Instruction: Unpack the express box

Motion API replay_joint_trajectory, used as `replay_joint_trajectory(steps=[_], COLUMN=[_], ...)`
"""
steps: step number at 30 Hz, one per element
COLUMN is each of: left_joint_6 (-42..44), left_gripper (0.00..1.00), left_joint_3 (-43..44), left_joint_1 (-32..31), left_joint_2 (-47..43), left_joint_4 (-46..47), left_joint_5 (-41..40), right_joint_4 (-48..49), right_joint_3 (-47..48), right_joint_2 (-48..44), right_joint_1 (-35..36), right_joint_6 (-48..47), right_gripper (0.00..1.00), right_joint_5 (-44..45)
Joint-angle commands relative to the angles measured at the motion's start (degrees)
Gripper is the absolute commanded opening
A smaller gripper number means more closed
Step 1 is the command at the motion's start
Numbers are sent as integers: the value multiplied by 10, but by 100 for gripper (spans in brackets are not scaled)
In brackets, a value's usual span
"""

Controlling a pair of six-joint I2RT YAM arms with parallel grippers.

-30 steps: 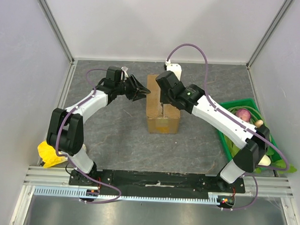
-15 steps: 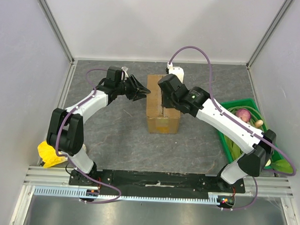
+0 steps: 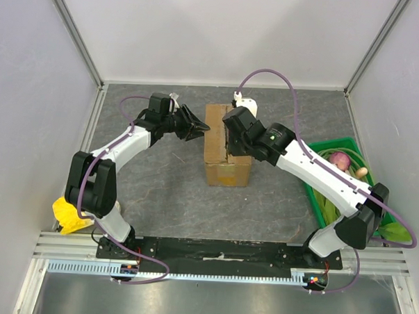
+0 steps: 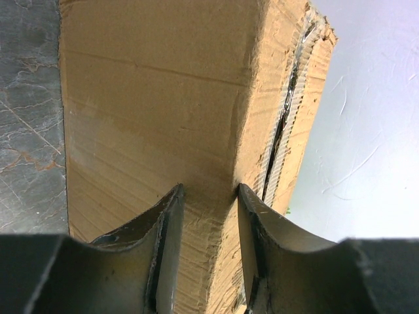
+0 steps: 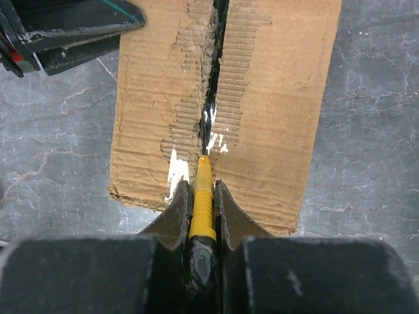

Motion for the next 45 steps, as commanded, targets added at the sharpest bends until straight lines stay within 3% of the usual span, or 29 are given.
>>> replay_joint_trajectory(steps=[1, 25, 37, 40, 45], left_joint_6=[-3, -6, -5, 0, 33], left_gripper=[43, 43, 44, 47, 64], left_joint_3=[-6, -15, -17, -15, -11], left_joint_1=[2, -1, -3, -4, -4], left_joint_2=[-12, -17, -20, -23, -36], left_joint_4=[-19, -21, -23, -21, 2], left_joint_5=[-46, -61, -66, -62, -19], right_joint_4=[-8, 11, 15, 17, 22], right_joint_3=[-10, -67, -92, -96, -94], right_joint_2=[-27, -95, -148, -162, -184], right_joint_1=[4, 4, 4, 3, 0], right_joint_6=[10, 26, 38, 41, 29], right_gripper=[0, 0, 0, 0, 0], right_joint_5=[-34, -119, -114, -81, 4])
